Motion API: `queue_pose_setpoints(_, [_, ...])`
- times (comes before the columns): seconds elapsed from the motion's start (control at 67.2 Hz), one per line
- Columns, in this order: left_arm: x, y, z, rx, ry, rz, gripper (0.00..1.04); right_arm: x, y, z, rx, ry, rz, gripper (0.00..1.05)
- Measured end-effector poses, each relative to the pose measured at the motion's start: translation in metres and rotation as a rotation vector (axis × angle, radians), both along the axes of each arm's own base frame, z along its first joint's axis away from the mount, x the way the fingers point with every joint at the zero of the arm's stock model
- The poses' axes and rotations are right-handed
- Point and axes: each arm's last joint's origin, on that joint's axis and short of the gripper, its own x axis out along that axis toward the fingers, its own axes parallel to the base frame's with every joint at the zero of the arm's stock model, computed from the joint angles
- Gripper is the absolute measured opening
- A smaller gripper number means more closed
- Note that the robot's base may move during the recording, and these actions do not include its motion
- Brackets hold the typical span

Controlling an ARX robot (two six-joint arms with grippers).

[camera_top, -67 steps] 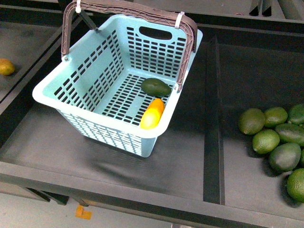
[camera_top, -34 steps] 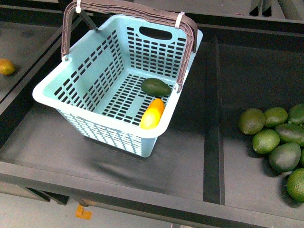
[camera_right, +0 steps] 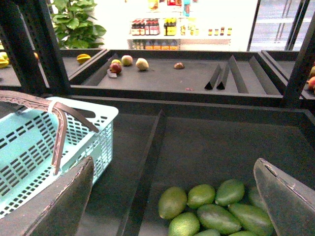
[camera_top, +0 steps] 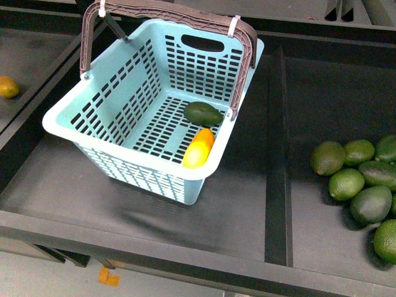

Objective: Pick mango and avocado into basket

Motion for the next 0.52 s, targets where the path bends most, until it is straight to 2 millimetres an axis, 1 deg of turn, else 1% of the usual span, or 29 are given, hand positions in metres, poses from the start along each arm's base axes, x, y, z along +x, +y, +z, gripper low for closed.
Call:
queue_pose_setpoints(0.059, [0.0000,0.0000,0.0000,0.000,0.000,0.000,0.31,0.0000,0.0000,0.0000,0.000,0.000,0.000,0.96])
queue_pose_setpoints(0.074, [0.0000,0.0000,0.0000,0.000,0.000,0.000,0.33,0.0000,0.0000,0.0000,0.000,0.000,0.000,0.96])
queue_pose_setpoints(0.238, [0.0000,0.0000,0.0000,0.000,0.000,0.000,0.72,0.0000,0.0000,0.0000,0.000,0.000,0.000,0.96])
queue_pose_setpoints(0.253, [0.0000,0.0000,0.0000,0.000,0.000,0.000,0.74,0.0000,0.0000,0.0000,0.000,0.000,0.000,0.96])
queue_pose_setpoints(0.357, [0.0000,0.0000,0.0000,0.000,0.000,0.000,0.98,0.0000,0.0000,0.0000,0.000,0.000,0.000,0.96])
queue_pose_setpoints(0.416, [0.0000,0.0000,0.0000,0.002,0.000,0.000,0.96,0.0000,0.0000,0.0000,0.000,0.000,0.000,0.96])
queue_pose_setpoints(0.521, [0.0000,0.0000,0.0000,0.002,0.000,0.000,0.96,0.0000,0.0000,0.0000,0.000,0.000,0.000,0.96])
